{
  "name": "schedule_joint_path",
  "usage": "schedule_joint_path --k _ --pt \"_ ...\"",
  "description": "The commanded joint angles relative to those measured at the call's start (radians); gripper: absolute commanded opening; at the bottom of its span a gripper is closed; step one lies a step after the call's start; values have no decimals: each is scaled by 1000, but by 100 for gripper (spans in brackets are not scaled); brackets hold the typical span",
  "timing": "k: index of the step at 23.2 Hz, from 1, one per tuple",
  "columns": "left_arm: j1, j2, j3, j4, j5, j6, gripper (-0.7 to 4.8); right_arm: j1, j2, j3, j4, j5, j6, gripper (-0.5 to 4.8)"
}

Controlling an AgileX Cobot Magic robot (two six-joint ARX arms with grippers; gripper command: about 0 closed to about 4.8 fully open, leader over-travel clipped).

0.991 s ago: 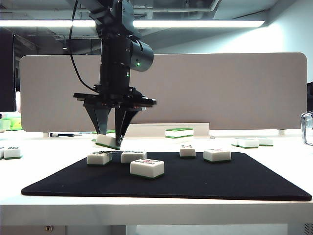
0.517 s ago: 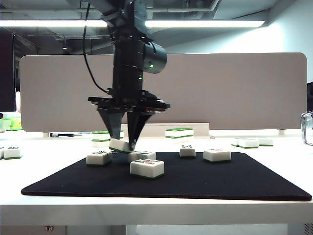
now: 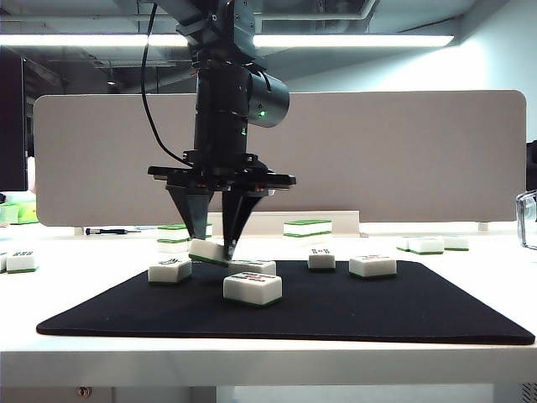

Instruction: Align six mahjong tiles in a row on the table.

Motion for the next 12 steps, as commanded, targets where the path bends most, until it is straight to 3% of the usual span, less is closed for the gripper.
schedule_joint_path --k 1,12 --pt "1 9 0 20 42 -59 152 2 -12 3 10 2 -4 -1" --pt "34 29 0 -25 47 -105 152 2 -12 3 10 1 -4 -1"
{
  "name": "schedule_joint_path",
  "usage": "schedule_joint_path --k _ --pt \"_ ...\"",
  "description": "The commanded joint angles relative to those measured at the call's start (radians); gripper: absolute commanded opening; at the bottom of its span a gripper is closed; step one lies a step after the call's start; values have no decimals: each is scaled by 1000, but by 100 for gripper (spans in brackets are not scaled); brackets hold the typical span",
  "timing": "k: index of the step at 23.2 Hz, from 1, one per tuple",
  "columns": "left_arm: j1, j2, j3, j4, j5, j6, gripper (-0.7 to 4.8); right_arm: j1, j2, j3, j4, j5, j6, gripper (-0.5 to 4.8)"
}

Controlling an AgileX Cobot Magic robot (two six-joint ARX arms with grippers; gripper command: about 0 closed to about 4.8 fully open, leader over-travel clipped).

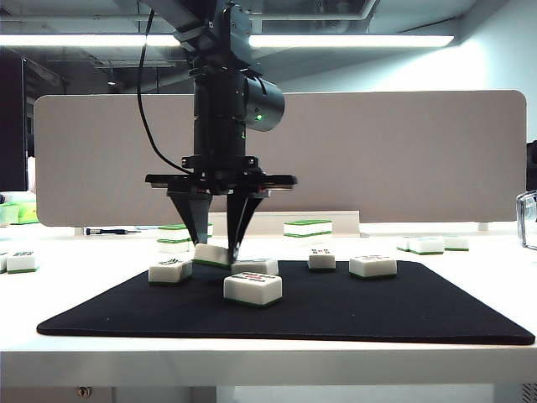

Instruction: Align six mahjong tiles in a row on the table.

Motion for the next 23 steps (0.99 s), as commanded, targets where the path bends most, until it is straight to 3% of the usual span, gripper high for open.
schedule_joint_path --k 1,10,12,15,23 --pt "9 11 -5 -61 8 -38 152 1 -12 3 10 1 -4 -1" --pt "8 11 -5 -6 12 -34 152 1 -12 3 13 1 -4 -1" --pt "8 11 -5 -18 13 -18 159 1 -12 3 13 1 -4 -1" --pt "8 11 -5 -53 13 -16 220 1 -12 3 13 1 -4 -1" --pt "-1 6 72 -127 40 -14 220 1 -12 3 19 2 -4 -1"
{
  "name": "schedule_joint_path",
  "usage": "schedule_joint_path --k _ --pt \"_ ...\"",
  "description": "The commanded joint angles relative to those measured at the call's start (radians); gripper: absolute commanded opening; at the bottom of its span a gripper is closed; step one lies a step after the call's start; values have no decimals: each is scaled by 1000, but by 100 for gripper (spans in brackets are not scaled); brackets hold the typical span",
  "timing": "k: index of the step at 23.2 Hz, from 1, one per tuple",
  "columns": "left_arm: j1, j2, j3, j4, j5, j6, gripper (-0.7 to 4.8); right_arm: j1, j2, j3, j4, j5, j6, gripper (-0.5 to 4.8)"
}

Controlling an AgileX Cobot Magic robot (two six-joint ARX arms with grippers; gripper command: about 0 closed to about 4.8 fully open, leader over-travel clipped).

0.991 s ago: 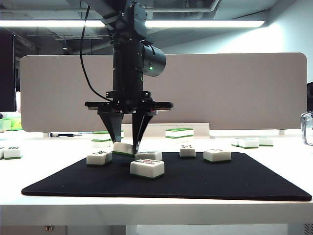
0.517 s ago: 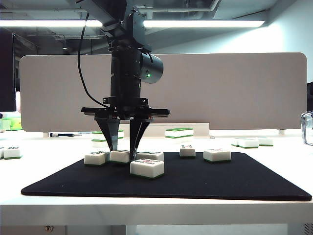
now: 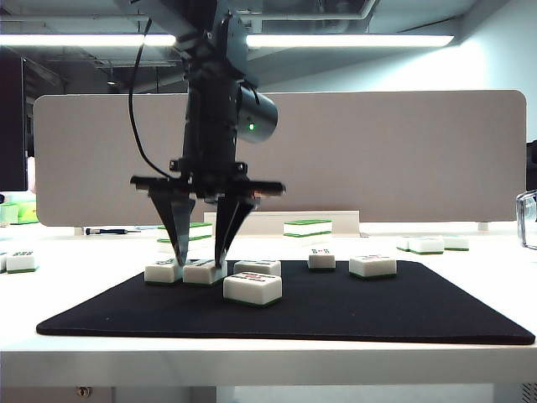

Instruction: Align six mahjong tiles in a row on the table.

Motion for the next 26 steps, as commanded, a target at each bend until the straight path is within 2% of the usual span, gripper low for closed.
schedule_joint_path --k 1,4,10,11,13,14,26 --pt "-8 -20 66 -12 53 8 220 1 -12 3 21 1 -4 -1" --pt "-27 -24 127 -4 78 34 219 1 -12 3 24 2 -4 -1" --pt "-74 -6 118 97 53 120 220 2 -12 3 25 2 -4 -1" --pt "-74 0 118 106 37 121 236 2 -12 3 25 2 -4 -1" --pt "-76 14 118 115 16 121 314 2 -12 3 25 2 -4 -1" --pt "-76 18 118 112 18 121 320 2 -12 3 25 2 -8 -1" --pt "-84 69 111 96 22 143 308 2 -12 3 25 2 -29 -1"
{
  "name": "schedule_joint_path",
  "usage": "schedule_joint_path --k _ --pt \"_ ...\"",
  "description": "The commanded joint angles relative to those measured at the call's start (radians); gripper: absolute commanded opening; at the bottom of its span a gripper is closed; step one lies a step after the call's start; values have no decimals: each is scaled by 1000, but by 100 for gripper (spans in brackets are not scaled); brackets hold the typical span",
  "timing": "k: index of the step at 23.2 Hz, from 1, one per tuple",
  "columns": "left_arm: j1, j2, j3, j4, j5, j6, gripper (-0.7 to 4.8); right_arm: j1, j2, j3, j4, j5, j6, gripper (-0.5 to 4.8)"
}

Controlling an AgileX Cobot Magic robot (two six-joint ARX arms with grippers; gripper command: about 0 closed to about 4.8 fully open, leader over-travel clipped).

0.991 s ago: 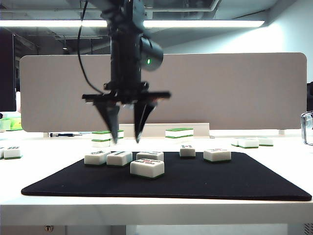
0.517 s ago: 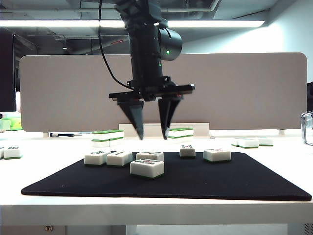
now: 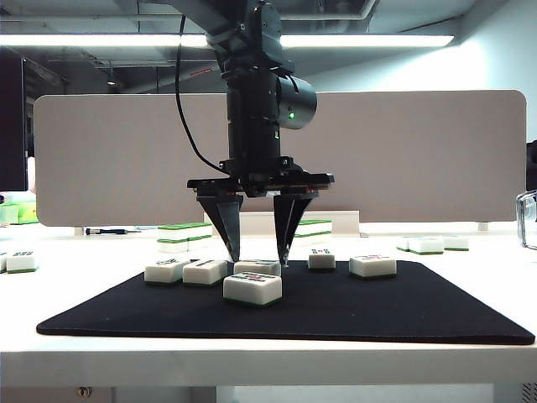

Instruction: Align six mahjong tiles in a row on the table.

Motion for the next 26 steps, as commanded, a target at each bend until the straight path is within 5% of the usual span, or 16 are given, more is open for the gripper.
schedule_joint_path --k 1,6,12,18,26 --pt "-4 11 0 -7 1 10 289 1 -12 3 14 1 -6 -1" --pt "-4 12 0 -9 1 62 169 1 -12 3 17 2 -6 -1" --pt "13 -60 0 -68 21 164 170 1 -12 3 17 1 -6 -1" --pt "32 -208 -3 -69 111 379 170 1 -12 3 17 1 -6 -1" --pt "54 -334 -206 -42 117 594 170 1 -12 3 17 1 -6 -1"
